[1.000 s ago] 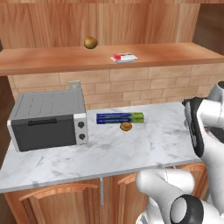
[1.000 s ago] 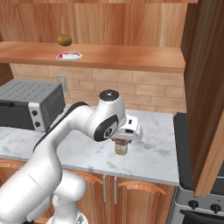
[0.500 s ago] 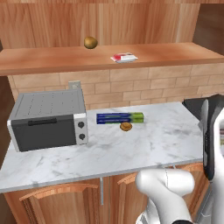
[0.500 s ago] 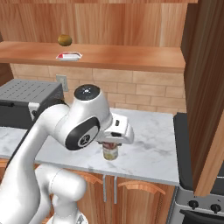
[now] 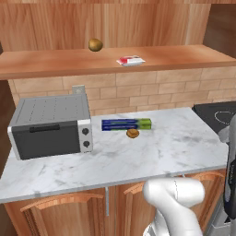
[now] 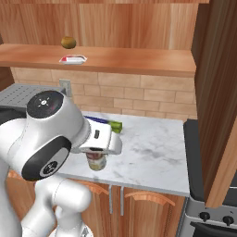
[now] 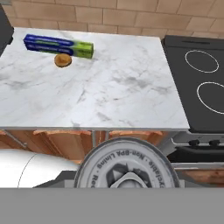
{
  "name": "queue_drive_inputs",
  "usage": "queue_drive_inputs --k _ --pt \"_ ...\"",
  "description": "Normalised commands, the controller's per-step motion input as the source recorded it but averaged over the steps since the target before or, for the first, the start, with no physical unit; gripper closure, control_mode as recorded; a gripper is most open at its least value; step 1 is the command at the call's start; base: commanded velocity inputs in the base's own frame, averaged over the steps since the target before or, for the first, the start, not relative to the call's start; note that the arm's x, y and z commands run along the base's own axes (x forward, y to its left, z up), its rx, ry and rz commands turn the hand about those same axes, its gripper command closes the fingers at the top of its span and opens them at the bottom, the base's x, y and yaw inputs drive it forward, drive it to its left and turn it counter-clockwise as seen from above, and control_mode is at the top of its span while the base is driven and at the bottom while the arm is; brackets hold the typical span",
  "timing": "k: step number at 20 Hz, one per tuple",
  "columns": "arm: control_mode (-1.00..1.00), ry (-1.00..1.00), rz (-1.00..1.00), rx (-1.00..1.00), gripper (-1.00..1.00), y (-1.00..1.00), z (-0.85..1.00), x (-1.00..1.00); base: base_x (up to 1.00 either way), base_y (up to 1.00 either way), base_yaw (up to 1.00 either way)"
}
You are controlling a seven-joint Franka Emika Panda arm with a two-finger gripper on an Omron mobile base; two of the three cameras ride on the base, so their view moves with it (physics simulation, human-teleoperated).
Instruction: Pick the bar and canned food from the counter and place them in the cabinets closest to them.
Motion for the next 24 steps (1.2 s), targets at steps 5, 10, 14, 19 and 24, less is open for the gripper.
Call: queue_drive_inputs --k 5,10,14,19,24 --pt "-1.00 -0.09 0.01 0.00 1.00 0.19 0.22 -0.30 0.00 0.00 0.00" --pt "1.00 0.00 0.00 0.00 1.00 0.00 0.00 0.00 -0.14 -0.02 0.00" --pt "1.00 0.00 0.00 0.00 1.00 0.00 0.00 0.00 -0.64 -0.21 0.00" --pt "1.00 0.00 0.00 0.00 1.00 0.00 0.00 0.00 -0.73 -0.26 0.00" --pt "1.00 0.00 0.00 0.00 1.00 0.00 0.00 0.00 -0.71 -0.24 0.00"
